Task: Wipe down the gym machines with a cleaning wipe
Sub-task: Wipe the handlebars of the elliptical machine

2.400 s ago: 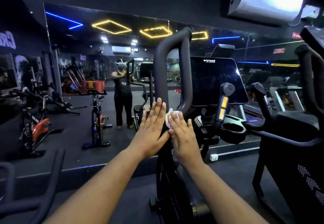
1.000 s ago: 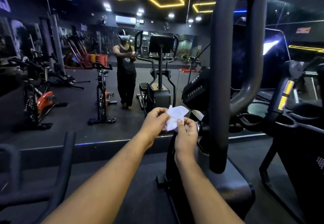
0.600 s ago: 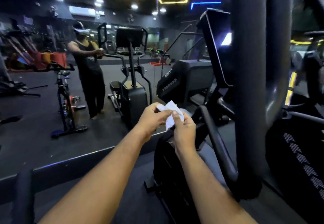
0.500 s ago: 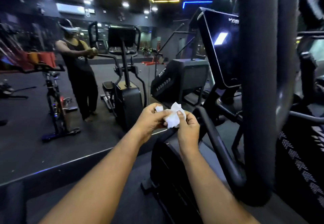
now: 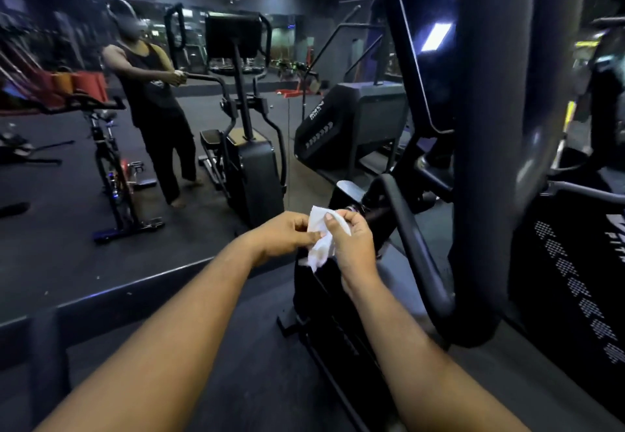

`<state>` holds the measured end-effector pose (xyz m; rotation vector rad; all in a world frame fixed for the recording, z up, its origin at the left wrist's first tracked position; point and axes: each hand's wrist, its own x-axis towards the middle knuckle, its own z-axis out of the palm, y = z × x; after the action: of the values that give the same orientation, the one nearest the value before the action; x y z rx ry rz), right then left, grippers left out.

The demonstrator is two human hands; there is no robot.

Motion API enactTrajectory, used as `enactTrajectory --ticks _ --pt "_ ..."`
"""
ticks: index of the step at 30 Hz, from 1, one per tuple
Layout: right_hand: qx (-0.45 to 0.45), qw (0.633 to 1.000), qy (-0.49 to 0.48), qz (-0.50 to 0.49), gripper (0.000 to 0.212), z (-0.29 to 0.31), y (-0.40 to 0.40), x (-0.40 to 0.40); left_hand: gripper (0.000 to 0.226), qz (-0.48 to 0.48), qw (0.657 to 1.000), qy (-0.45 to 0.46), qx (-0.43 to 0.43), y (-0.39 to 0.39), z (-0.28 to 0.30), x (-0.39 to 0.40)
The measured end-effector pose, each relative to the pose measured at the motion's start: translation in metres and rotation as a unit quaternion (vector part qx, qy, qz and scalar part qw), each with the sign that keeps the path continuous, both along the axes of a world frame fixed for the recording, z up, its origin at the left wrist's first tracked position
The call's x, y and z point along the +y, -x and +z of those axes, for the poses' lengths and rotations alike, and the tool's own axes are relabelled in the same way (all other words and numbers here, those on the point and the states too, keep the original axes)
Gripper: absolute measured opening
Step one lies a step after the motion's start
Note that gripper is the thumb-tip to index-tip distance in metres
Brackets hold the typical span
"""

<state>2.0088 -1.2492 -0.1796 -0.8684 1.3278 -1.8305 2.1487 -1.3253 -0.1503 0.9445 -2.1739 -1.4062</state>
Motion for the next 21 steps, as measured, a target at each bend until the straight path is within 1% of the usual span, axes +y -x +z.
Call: enactTrajectory --ticks 2,3,5,6,8,10,11,12,13,14,16,17,19,20,21 --pt "-0.004 0.998 -0.026 0.049 0.016 -0.011 0.002 0.013 0.025 0.044 0.999 0.017 0.028 0.006 -0.01 0.015" --pt "0.003 0.996 -0.041 0.08 0.017 -0.018 0.007 0.024 0.025 0.085 0.995 0.022 0.039 0.009 -0.015 0.025" --pt "0.032 0.989 -0.059 0.129 0.017 -0.033 0.013 0.038 0.024 0.155 0.986 0.011 0.064 0.01 -0.024 0.038" --pt "0.033 0.986 -0.07 0.149 0.016 -0.038 0.019 0.049 0.022 0.177 0.981 0.0 0.079 0.012 -0.03 0.049" --pt "-0.006 0.981 -0.081 0.176 0.016 -0.046 0.031 0.066 0.018 0.205 0.973 -0.012 0.102 0.018 -0.041 0.071" --pt "-0.071 0.976 -0.099 0.181 0.019 -0.053 0.041 0.086 0.015 0.22 0.968 -0.035 0.115 0.027 -0.051 0.095" --pt "-0.106 0.973 -0.102 0.18 0.024 -0.058 0.05 0.101 0.014 0.222 0.967 -0.046 0.113 0.038 -0.056 0.112" --pt "-0.131 0.969 -0.106 0.182 0.045 -0.064 0.062 0.109 0.015 0.219 0.968 -0.051 0.108 0.047 -0.059 0.124" --pt "-0.138 0.967 -0.104 0.189 0.062 -0.069 0.076 0.119 0.016 0.217 0.97 -0.05 0.101 0.058 -0.063 0.136" --pt "-0.142 0.962 -0.097 0.21 0.062 -0.072 0.086 0.126 0.019 0.214 0.971 -0.049 0.099 0.067 -0.066 0.144" --pt "-0.153 0.955 -0.113 0.23 0.035 -0.067 0.108 0.138 0.027 0.21 0.97 -0.045 0.116 0.082 -0.069 0.156" --pt "-0.173 0.946 -0.114 0.25 0.03 -0.063 0.116 0.14 0.028 0.208 0.969 -0.044 0.126 0.087 -0.068 0.16" --pt "-0.167 0.946 -0.103 0.258 0.029 -0.058 0.131 0.146 0.028 0.212 0.968 -0.046 0.128 0.098 -0.064 0.169" --pt "-0.144 0.959 -0.087 0.228 0.027 -0.058 0.137 0.148 0.028 0.208 0.969 -0.048 0.121 0.103 -0.062 0.17" --pt "-0.155 0.964 -0.067 0.206 0.027 -0.061 0.143 0.146 0.025 0.207 0.97 -0.056 0.115 0.107 -0.063 0.168"
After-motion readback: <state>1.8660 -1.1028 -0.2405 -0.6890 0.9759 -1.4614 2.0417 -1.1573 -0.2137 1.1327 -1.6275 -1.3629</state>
